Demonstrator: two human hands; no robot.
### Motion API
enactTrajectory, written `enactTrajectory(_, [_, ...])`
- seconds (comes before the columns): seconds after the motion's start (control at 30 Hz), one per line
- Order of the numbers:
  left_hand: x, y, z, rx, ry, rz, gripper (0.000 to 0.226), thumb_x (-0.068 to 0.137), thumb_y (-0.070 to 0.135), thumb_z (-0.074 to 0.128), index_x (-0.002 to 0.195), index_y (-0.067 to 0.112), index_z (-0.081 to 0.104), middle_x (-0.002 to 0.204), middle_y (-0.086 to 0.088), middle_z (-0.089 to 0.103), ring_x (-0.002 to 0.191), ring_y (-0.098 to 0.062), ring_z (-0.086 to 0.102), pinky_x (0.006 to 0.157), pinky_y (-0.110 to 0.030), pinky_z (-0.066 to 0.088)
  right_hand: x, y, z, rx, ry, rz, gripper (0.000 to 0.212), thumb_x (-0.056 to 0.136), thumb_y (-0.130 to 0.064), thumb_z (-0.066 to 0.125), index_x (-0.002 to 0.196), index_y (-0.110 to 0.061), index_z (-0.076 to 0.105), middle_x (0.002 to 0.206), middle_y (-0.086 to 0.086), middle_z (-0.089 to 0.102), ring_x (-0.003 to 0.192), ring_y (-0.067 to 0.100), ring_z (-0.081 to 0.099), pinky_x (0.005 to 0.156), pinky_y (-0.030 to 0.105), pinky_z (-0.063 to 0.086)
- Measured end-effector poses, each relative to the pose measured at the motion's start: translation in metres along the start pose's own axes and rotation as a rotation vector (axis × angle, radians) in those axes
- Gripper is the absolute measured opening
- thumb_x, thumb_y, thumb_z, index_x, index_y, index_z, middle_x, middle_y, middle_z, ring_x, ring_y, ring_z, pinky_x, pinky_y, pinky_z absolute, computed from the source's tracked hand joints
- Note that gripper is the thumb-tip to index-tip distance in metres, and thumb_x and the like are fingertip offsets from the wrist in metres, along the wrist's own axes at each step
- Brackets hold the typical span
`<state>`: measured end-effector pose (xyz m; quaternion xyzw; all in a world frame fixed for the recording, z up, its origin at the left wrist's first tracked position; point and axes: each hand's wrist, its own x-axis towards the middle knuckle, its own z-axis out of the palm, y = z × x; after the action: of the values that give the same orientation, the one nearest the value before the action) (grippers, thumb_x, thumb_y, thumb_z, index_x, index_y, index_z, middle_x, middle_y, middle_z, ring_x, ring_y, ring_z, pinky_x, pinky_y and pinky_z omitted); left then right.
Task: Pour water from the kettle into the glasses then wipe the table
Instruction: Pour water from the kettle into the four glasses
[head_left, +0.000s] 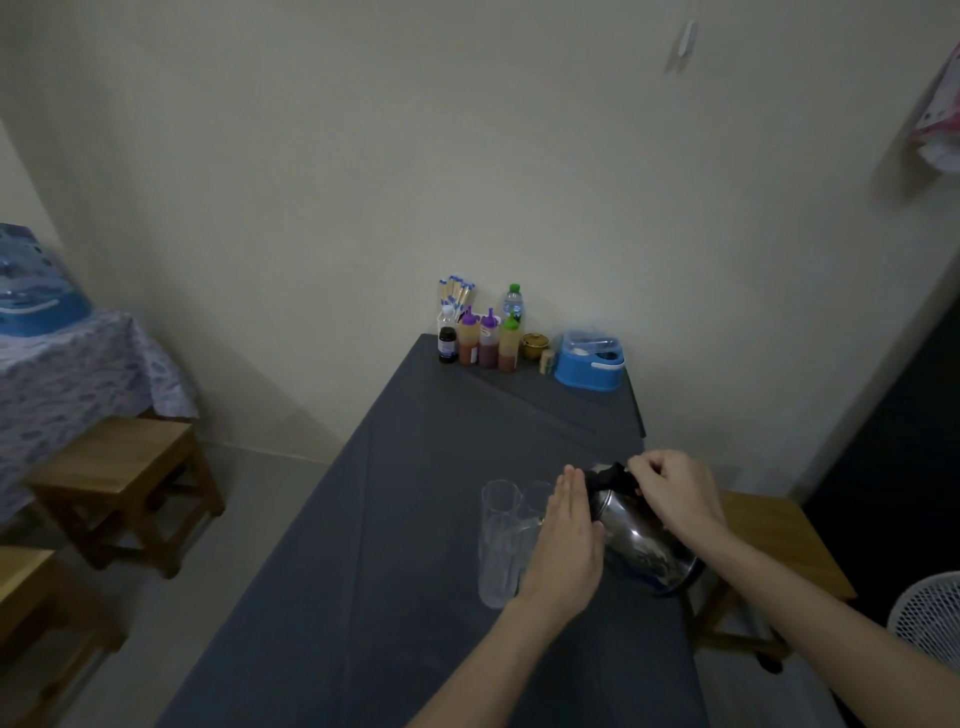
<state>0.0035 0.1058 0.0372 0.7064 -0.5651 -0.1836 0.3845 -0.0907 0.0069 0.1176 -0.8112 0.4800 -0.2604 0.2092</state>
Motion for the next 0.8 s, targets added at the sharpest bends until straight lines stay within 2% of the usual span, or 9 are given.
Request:
enactTrajectory(0.17, [0.0017, 0.0004, -0.0016, 0.0, 0.017, 0.0, 0.06, 0.104, 0.024, 0.025, 0.153, 0.008, -0.006, 0.163, -0.006, -0.007, 0.15, -0.013, -0.007, 0.121, -0.025, -0.003, 0.0003, -0.0022, -0.0005, -0.005, 0.012, -0.009, 0.035, 0.09, -0.021, 0.056, 0.061, -0.004, 0.067, 0.054, 0.006, 0.06, 0.049, 0.009, 0.051, 0.048, 0.024, 0.035])
enactTrajectory(0.23, [0.001, 0.0017, -0.0018, -0.02, 0.023, 0.007, 0.059, 0.104, 0.026, 0.023, 0.152, 0.012, -0.008, 0.163, -0.006, -0.006, 0.149, -0.012, -0.006, 0.121, -0.025, -0.002, -0.0002, -0.0029, 0.0002, -0.015, 0.021, -0.02, 0.034, 0.09, -0.021, 0.057, 0.062, -0.004, 0.068, 0.052, 0.005, 0.057, 0.048, 0.008, 0.049, 0.046, 0.02, 0.034])
enactTrajectory(0.33, [0.0015, 0.0022, -0.0024, -0.042, 0.018, -0.004, 0.059, 0.104, 0.023, 0.025, 0.153, 0.01, -0.006, 0.163, -0.006, -0.006, 0.149, -0.011, -0.006, 0.122, -0.027, -0.001, 0.0002, -0.0036, 0.0012, -0.028, 0.03, -0.024, 0.034, 0.09, -0.021, 0.057, 0.063, -0.005, 0.069, 0.052, 0.004, 0.057, 0.048, 0.008, 0.049, 0.048, 0.024, 0.034])
enactTrajectory(0.4, [0.0014, 0.003, -0.0034, -0.04, 0.016, -0.017, 0.06, 0.103, 0.034, 0.017, 0.153, 0.009, -0.004, 0.163, -0.005, -0.005, 0.149, -0.012, -0.006, 0.122, -0.027, -0.001, 0.0003, -0.0045, 0.0012, -0.033, 0.031, -0.027, 0.033, 0.091, -0.021, 0.057, 0.065, -0.006, 0.07, 0.053, 0.003, 0.058, 0.048, 0.007, 0.048, 0.046, 0.022, 0.033])
enactTrajectory(0.5, [0.0003, 0.0031, -0.0039, -0.066, 0.022, -0.015, 0.087, 0.083, 0.06, -0.001, 0.154, 0.009, -0.004, 0.164, -0.006, -0.005, 0.149, -0.011, -0.006, 0.122, -0.026, -0.002, 0.0003, -0.0054, 0.0015, -0.037, 0.038, -0.041, 0.033, 0.091, -0.02, 0.057, 0.063, -0.006, 0.069, 0.052, 0.002, 0.056, 0.048, 0.008, 0.048, 0.046, 0.022, 0.033])
enactTrajectory(0.53, [0.0003, 0.0032, -0.0038, -0.067, 0.023, -0.018, 0.088, 0.082, 0.06, -0.001, 0.154, 0.009, -0.004, 0.164, -0.006, -0.005, 0.149, -0.011, -0.006, 0.121, -0.025, -0.002, 0.0005, -0.0053, 0.0017, -0.039, 0.039, -0.045, 0.034, 0.091, -0.02, 0.057, 0.062, -0.006, 0.068, 0.051, 0.002, 0.055, 0.048, 0.008, 0.048, 0.046, 0.022, 0.033])
enactTrajectory(0.63, [0.0011, 0.0014, -0.0028, -0.047, 0.017, -0.022, 0.069, 0.096, 0.045, 0.008, 0.153, 0.008, -0.005, 0.163, -0.006, -0.005, 0.15, -0.013, -0.006, 0.121, -0.026, -0.002, 0.0005, -0.0045, 0.0024, -0.035, 0.031, -0.051, 0.034, 0.091, -0.02, 0.057, 0.062, -0.006, 0.068, 0.05, 0.002, 0.055, 0.047, 0.01, 0.048, 0.046, 0.024, 0.033])
enactTrajectory(0.73, [0.0006, 0.0008, -0.0039, -0.058, 0.016, -0.016, 0.088, 0.075, 0.062, -0.007, 0.15, 0.017, -0.012, 0.163, -0.007, -0.005, 0.15, -0.014, -0.005, 0.12, -0.023, -0.004, 0.001, -0.0034, 0.0035, -0.039, 0.018, -0.05, 0.033, 0.091, -0.02, 0.057, 0.063, -0.006, 0.068, 0.051, 0.001, 0.054, 0.048, 0.011, 0.049, 0.046, 0.025, 0.033])
enactTrajectory(0.8, [0.0019, -0.0008, -0.003, -0.057, 0.016, -0.011, 0.079, 0.067, 0.063, -0.01, 0.138, 0.031, -0.023, 0.163, -0.006, -0.005, 0.149, -0.013, -0.005, 0.119, -0.021, -0.005, 0.0018, -0.0032, 0.0047, -0.054, 0.014, -0.055, 0.033, 0.091, -0.021, 0.057, 0.063, -0.008, 0.068, 0.052, 0.002, 0.056, 0.049, 0.012, 0.05, 0.047, 0.025, 0.034])
